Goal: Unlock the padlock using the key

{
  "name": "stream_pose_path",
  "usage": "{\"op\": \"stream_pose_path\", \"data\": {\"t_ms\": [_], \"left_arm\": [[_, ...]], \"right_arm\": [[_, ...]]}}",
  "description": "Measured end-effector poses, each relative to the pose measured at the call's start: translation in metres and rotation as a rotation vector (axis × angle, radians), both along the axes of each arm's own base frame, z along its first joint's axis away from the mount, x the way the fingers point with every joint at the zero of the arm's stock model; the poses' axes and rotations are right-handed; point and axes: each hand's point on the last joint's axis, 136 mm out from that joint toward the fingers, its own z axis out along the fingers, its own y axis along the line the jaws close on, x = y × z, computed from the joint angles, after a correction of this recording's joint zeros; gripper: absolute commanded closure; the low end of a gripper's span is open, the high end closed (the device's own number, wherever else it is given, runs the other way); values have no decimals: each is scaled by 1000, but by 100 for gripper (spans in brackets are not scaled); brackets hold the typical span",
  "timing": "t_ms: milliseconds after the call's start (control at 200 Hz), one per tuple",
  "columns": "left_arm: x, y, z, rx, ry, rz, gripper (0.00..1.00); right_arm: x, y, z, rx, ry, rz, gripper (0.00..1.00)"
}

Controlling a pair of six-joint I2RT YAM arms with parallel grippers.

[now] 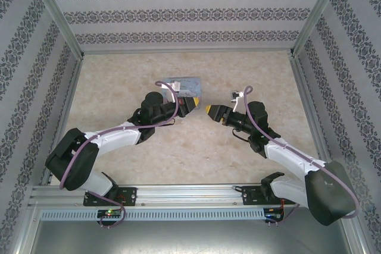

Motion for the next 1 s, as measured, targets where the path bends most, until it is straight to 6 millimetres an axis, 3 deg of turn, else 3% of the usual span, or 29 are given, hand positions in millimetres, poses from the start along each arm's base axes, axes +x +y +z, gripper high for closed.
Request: {"op": "stream_pose_path", "data": {"t_ms": [170,535,999], "left_arm": [[-3,-2,6,-28,-14,-18,100],[-4,-2,4,-46,10,-19,100],[1,2,-2,-104,138,37,100]], "right_arm": [[5,2,6,54,19,-14,43],[16,7,20,127,26,-24,48],[-3,17,28,8,-195,130,48]]}}
